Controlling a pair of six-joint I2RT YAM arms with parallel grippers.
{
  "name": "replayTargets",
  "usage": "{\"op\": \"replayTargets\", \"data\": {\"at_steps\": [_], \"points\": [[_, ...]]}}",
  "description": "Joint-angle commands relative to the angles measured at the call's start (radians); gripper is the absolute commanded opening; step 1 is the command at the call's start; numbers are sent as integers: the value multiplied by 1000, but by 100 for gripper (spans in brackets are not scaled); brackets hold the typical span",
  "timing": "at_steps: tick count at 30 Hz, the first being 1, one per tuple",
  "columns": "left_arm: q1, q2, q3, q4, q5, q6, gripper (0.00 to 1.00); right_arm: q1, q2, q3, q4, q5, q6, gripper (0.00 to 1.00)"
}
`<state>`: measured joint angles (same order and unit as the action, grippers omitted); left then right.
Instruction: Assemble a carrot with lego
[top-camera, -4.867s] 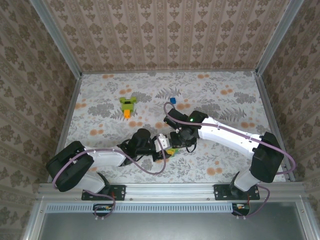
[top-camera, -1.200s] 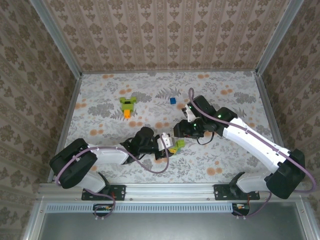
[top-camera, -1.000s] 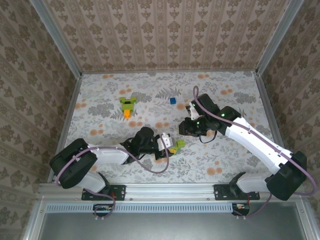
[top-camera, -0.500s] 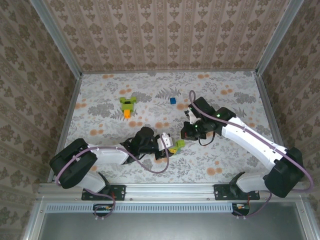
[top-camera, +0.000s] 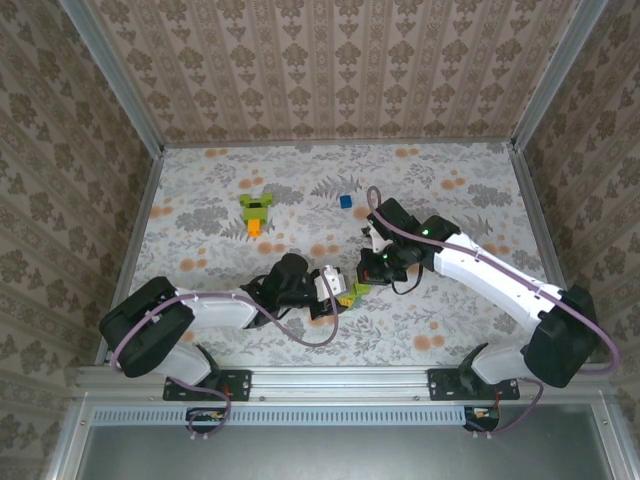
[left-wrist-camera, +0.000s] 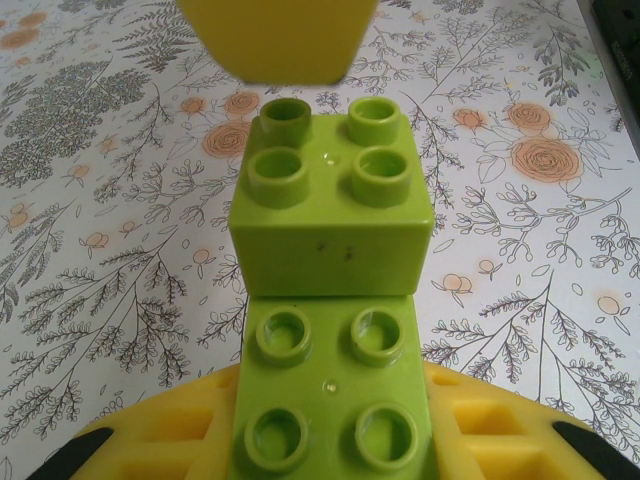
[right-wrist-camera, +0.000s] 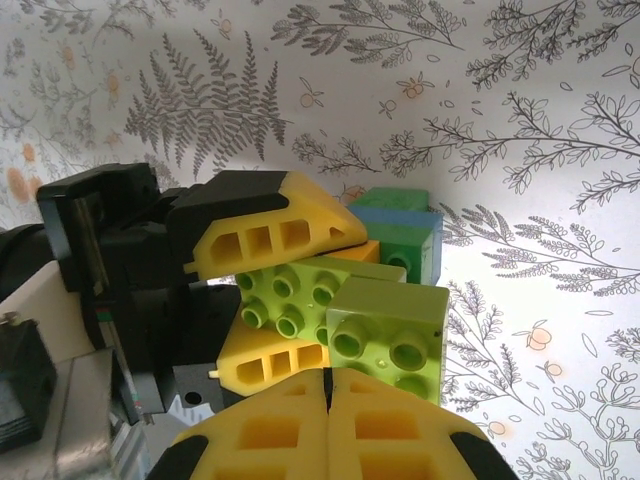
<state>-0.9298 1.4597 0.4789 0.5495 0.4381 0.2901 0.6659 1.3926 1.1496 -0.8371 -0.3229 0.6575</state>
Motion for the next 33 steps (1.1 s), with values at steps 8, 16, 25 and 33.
{"op": "replayTargets", "data": {"at_steps": [8, 16, 25, 33], "points": [[-7, 37, -5, -122, -29, 26, 11, 30, 50, -13, -19, 23, -7, 1], [-7, 38, -5, -123, -30, 26, 11, 37, 64, -13, -40, 53, -9, 2], [-8, 40, -4, -122, -29, 26, 11, 38, 77, -14, -103, 120, -22, 1], [-9, 43, -2, -126, -29, 26, 11, 53, 63, 4, -65, 102, -29, 1]]}}
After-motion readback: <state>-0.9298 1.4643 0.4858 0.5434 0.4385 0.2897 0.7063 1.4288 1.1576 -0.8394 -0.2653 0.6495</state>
